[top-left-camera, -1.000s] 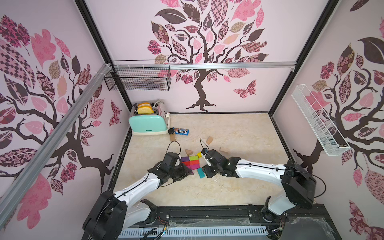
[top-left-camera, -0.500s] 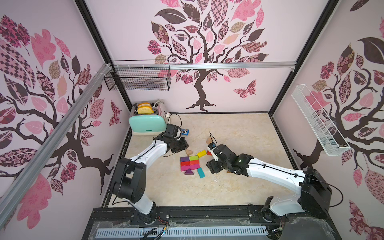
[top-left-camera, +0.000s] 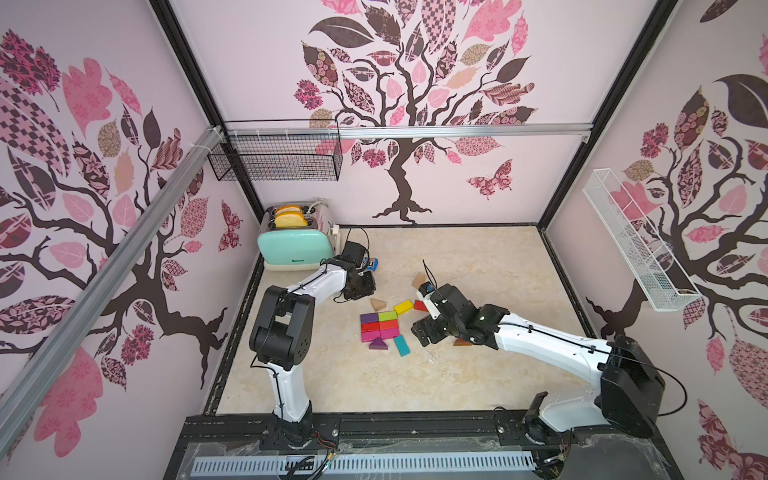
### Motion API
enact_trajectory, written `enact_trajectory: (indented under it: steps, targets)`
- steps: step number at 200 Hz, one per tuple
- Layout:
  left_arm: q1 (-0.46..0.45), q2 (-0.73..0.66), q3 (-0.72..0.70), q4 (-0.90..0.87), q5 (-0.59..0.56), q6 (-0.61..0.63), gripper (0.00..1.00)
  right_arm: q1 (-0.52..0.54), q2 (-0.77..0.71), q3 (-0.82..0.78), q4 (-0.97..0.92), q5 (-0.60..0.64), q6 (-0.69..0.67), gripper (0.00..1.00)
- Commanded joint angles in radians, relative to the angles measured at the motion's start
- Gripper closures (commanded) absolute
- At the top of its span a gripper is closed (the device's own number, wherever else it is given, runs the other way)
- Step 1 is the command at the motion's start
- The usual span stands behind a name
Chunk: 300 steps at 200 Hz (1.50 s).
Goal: Assemble a piece of candy with building blocks
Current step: Adjust the building block at the center of the board.
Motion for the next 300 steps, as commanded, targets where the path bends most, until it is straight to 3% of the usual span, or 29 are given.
enact_trajectory:
  steps: [1, 300]
  targets:
    - [-0.003, 0.027, 0.022, -0.019, -0.023, 0.022, 0.7, -0.013, -0.017, 0.016, 0.017, -0.021, -0.009, 0.06]
    - [-0.023, 0.041, -0.012, -0.025, -0.038, 0.007, 0.71, -0.065, -0.064, -0.032, 0.027, -0.051, -0.008, 0.08]
